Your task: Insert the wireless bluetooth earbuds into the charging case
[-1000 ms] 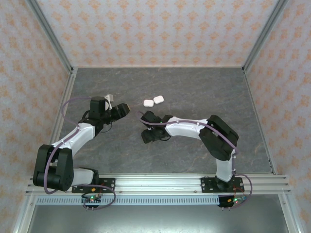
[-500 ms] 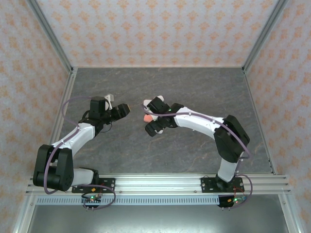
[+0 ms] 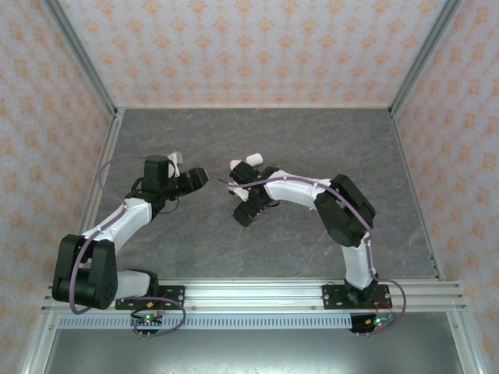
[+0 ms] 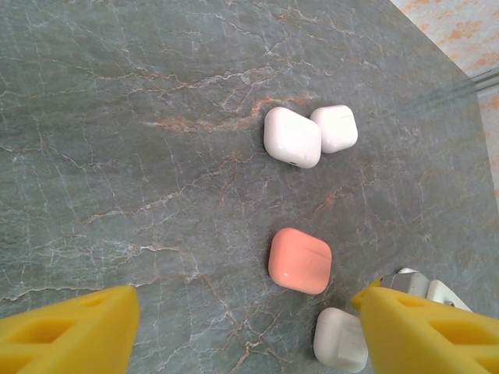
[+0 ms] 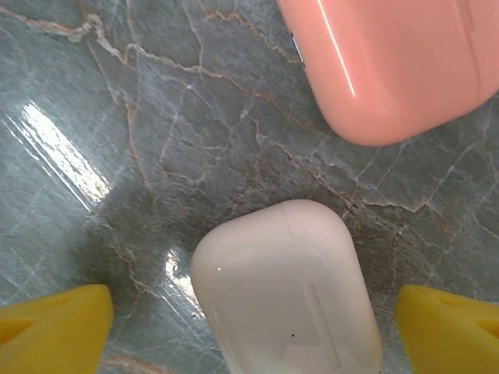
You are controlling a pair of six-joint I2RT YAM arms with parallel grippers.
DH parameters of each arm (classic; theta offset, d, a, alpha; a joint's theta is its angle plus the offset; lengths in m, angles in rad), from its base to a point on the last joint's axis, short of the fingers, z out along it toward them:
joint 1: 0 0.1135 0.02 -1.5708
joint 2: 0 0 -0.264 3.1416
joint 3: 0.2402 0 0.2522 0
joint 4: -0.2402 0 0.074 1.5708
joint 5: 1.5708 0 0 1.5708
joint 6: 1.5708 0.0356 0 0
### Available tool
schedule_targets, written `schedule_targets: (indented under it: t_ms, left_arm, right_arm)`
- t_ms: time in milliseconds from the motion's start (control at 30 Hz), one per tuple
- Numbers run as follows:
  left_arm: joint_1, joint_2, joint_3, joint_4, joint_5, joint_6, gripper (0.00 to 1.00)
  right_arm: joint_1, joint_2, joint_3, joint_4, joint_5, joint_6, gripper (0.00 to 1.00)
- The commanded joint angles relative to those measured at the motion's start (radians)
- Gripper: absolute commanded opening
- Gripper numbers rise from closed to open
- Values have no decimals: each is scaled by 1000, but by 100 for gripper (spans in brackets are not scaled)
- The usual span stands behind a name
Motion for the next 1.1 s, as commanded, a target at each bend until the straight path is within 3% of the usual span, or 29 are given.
schedule_targets:
  t_ms: [0, 367, 700, 933, 1067]
  left_arm:
    - [-8, -21, 17, -21, 5, 24, 75]
    - [-8, -30, 26, -42, -3, 30, 75]
    - [-8, -42, 38, -68, -4, 45, 75]
    - [-8, -85, 83, -129, 23, 113, 75]
    - [-8, -110, 92, -128, 83, 134, 75]
  right_arm:
    - [-5, 23, 22, -41, 2, 4, 88]
    - [-12, -29, -72, -11, 37, 15, 77]
    - [-18, -47, -99, 4, 47, 7, 58]
    - [-25, -134, -146, 62, 44, -14, 40]
    - [-25, -223, -188, 117, 50, -23, 40]
